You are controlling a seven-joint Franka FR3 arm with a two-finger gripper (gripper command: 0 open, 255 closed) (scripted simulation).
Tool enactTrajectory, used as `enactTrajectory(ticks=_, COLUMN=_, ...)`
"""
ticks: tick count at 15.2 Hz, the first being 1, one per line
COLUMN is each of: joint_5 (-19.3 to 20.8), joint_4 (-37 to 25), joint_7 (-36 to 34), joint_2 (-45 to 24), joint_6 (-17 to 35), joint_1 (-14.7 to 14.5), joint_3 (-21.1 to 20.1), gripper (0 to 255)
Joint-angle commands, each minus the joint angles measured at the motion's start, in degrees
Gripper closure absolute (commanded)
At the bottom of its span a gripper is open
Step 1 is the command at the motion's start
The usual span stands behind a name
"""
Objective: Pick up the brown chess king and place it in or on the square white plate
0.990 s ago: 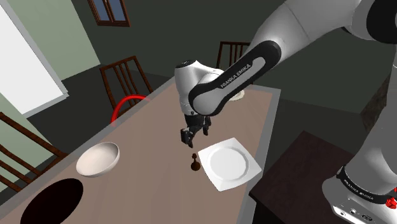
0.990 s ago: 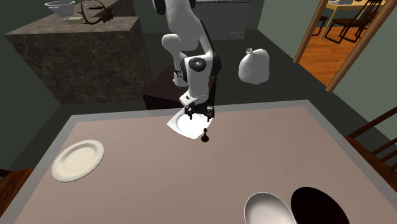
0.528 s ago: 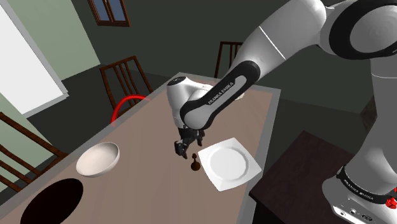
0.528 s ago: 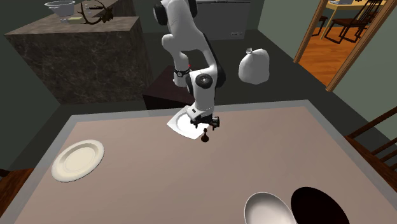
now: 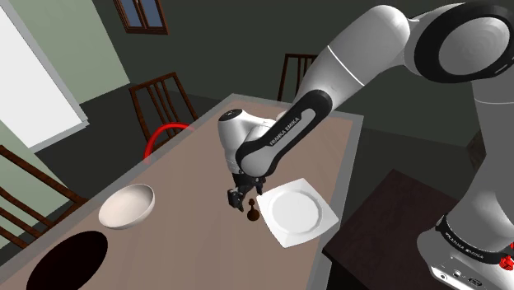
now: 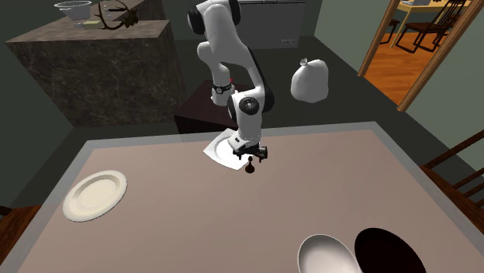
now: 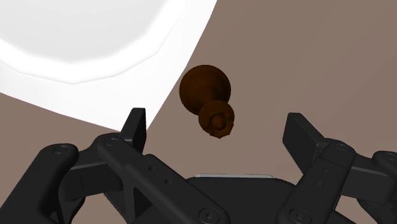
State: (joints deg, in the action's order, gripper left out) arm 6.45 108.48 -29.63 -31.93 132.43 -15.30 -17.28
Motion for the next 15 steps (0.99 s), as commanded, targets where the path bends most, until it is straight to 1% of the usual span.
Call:
enactTrajectory(ticks=1, joint_5=0.01, joint_4=0.02, joint_7=-0.01, joint_2=-0.03, joint_6=0.06, joint_1=-0.01, joint_3=0.01, gripper=0)
enactTrajectory(ticks=4, joint_5=0.01, joint_4=0.02, joint_7=-0.01, joint_2=-0.02, joint_6=0.05, joint_1=-0.01, joint_3=0.01, gripper=0)
enactTrajectory(ticks=5, joint_5=0.01, joint_4=0.02, joint_7=-0.01, joint_2=-0.02, joint_6=0.05, joint_1=-0.01, joint_3=0.01, gripper=255)
enactTrajectory(ticks=15, joint_5=-0.16, joint_4=0.04, joint_7=0.06, joint_2=0.54, joint_6=-0.48, joint_1=0.10, joint_3=-0.13, gripper=255)
